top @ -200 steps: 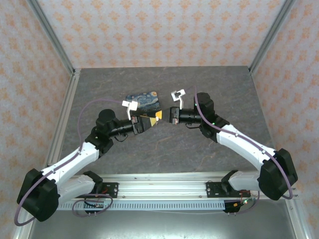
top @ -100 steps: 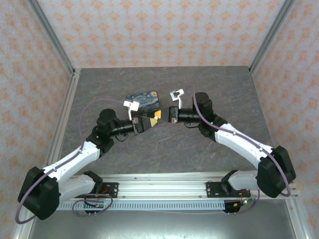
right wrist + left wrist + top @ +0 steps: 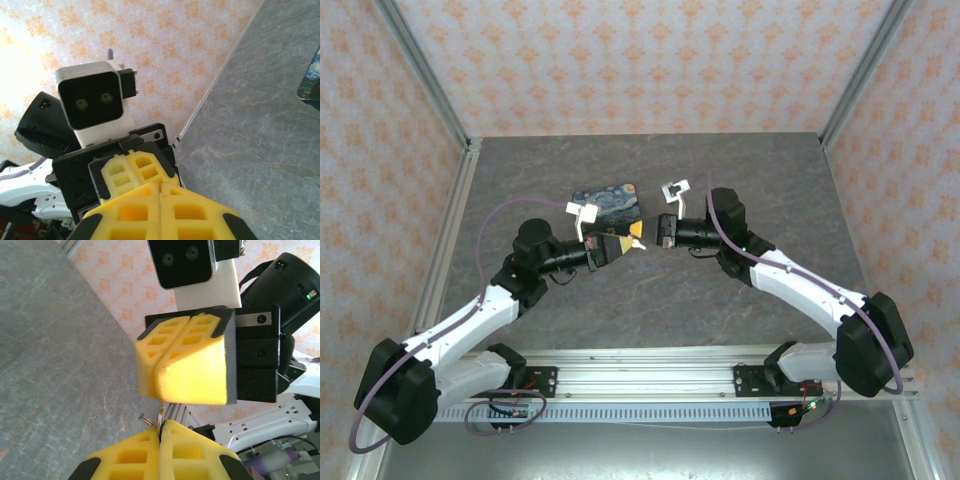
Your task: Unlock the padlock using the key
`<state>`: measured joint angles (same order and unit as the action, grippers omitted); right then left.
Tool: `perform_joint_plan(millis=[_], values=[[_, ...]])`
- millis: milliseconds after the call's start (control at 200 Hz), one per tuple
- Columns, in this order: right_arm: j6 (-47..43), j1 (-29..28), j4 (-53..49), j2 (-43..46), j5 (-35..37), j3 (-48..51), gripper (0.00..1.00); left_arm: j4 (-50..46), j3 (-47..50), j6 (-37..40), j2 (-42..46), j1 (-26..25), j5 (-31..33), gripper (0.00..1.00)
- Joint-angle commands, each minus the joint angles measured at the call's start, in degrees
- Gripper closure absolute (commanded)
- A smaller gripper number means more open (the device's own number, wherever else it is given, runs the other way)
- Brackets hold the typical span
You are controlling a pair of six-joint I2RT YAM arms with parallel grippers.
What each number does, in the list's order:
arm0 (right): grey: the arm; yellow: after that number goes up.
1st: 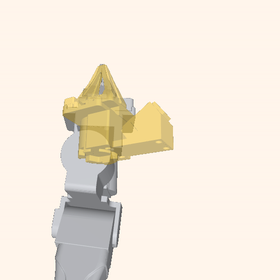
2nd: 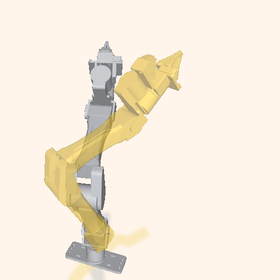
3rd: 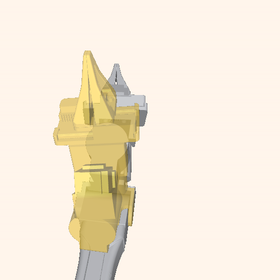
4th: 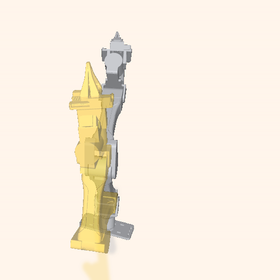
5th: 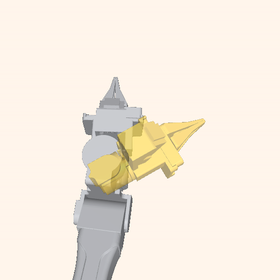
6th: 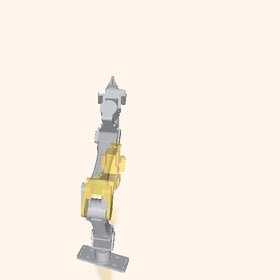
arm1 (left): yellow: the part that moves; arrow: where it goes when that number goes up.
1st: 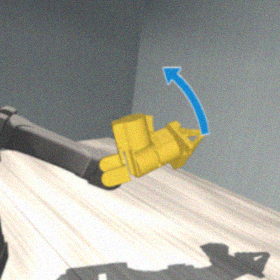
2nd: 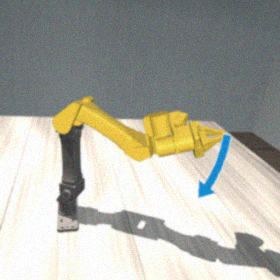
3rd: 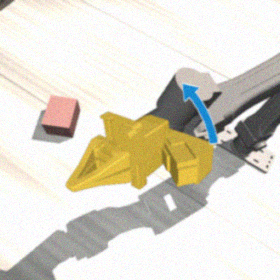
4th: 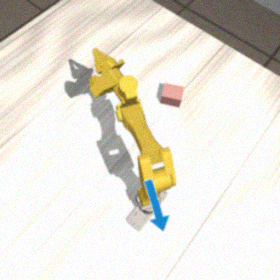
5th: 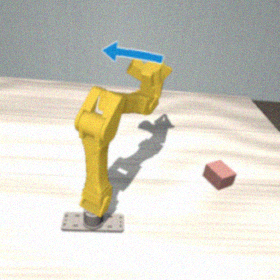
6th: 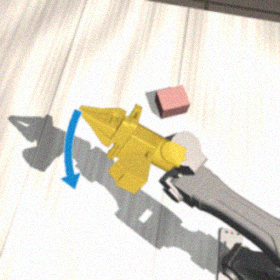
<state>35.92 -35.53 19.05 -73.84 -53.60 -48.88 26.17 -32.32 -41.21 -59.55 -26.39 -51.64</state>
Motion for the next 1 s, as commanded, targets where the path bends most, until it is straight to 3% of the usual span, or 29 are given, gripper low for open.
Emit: perform_joint_plan(millis=[0,65,140,370,556,731,996], values=[[-2.2,0.1,-1.2,2.6,7.5,0.2,0.69,-5.5,-1.4,4.3,2.3,0.5,1.5,1.0],[-4.5,0.1,-6.7,3.5,11.5,-1.1,0.53,-8.3,-1.4,5.7,3.0,1.3,1.8,1.0],[-6.8,0.5,-13.5,3.2,15.6,-3.5,0.45,-12.2,-1.7,7.5,4.0,2.8,2.1,1.0],[-7.9,3.9,-29.2,-6.5,28.5,-12.7,0.37,-33.5,-5.7,17.2,4.9,12.9,8.5,1.0],[-10.4,5.1,-37.0,-23.2,30.8,-26.2,0.35,-44.6,-10.9,21.7,-0.6,24.2,18.4,1.0],[-12.3,5.1,-41.3,-36.8,30.9,-38.3,0.35,-44.9,-14.2,24.0,-11.2,29.1,27.7,1.0],[-14.0,5.1,-42.0,-46.2,27.7,-44.5,0.4,-39.9,-21.9,24.5,-28.5,27.3,26.4,1.0]])
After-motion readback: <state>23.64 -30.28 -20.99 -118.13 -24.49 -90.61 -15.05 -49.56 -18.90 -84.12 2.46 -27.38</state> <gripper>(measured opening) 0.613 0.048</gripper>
